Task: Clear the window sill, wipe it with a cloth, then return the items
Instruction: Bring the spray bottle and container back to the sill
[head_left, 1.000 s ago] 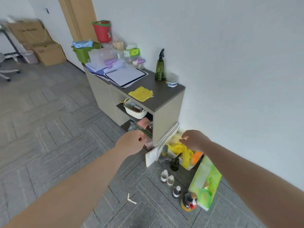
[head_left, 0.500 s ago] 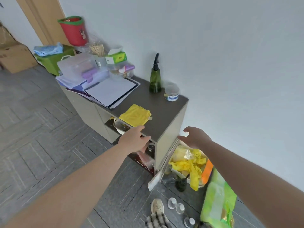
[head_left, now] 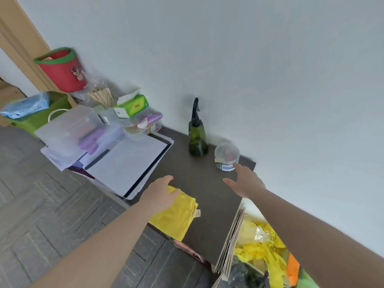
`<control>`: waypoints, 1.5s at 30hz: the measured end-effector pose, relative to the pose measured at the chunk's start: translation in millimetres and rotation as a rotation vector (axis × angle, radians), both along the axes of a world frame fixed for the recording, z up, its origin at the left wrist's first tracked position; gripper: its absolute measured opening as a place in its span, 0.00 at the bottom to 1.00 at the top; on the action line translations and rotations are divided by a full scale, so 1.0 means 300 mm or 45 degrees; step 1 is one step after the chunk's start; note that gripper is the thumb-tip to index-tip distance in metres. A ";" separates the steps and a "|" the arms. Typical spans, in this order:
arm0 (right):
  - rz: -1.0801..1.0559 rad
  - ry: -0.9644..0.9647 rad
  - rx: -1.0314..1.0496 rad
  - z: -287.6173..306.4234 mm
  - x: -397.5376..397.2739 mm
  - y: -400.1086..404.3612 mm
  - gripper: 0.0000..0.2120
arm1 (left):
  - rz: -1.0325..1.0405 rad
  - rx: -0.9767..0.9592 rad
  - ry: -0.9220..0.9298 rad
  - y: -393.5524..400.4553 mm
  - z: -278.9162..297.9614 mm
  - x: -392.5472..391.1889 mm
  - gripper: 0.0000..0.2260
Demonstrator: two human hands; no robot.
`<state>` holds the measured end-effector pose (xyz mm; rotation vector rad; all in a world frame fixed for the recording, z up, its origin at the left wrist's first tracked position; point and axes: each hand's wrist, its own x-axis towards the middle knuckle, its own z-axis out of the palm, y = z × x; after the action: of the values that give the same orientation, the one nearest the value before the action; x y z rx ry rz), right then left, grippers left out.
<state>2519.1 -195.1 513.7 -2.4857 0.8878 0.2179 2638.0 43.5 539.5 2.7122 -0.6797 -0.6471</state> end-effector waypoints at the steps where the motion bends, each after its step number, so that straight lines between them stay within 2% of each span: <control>1: -0.017 -0.004 0.001 -0.012 0.034 -0.015 0.30 | 0.001 -0.018 0.007 -0.024 -0.015 0.046 0.26; 5: -0.171 -0.011 0.020 -0.085 0.149 -0.068 0.34 | -0.069 -0.078 0.011 -0.141 -0.081 0.244 0.27; 11: -0.443 -0.097 0.013 -0.181 0.305 -0.072 0.45 | -0.178 -0.172 0.088 -0.300 -0.193 0.517 0.30; 18: -0.664 -0.046 -0.070 -0.246 0.427 -0.062 0.50 | -0.215 -0.275 0.203 -0.401 -0.264 0.731 0.43; 22: -0.732 -0.008 -0.062 -0.279 0.435 -0.063 0.51 | -0.297 -0.327 0.306 -0.452 -0.283 0.763 0.51; 26: -0.710 -0.008 -0.136 -0.315 0.436 -0.060 0.49 | -0.441 -0.468 0.339 -0.492 -0.298 0.743 0.44; 30: -0.678 -0.018 -0.259 -0.345 0.440 -0.046 0.45 | -0.405 -0.586 0.339 -0.522 -0.319 0.727 0.44; 34: -0.686 -0.044 -0.188 -0.341 0.451 -0.040 0.43 | -0.360 -0.686 0.320 -0.544 -0.322 0.712 0.44; 39: -0.688 -0.026 -0.127 -0.325 0.437 -0.004 0.43 | -0.248 -0.691 0.313 -0.577 -0.317 0.715 0.35; 45: -0.739 -0.037 -0.047 -0.280 0.339 0.017 0.45 | -0.313 -0.621 0.283 -0.571 -0.276 0.678 0.31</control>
<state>2620.9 -189.9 429.7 -2.1417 1.5553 -0.0339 2841.5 -127.8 456.7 2.0959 -0.9744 -0.7150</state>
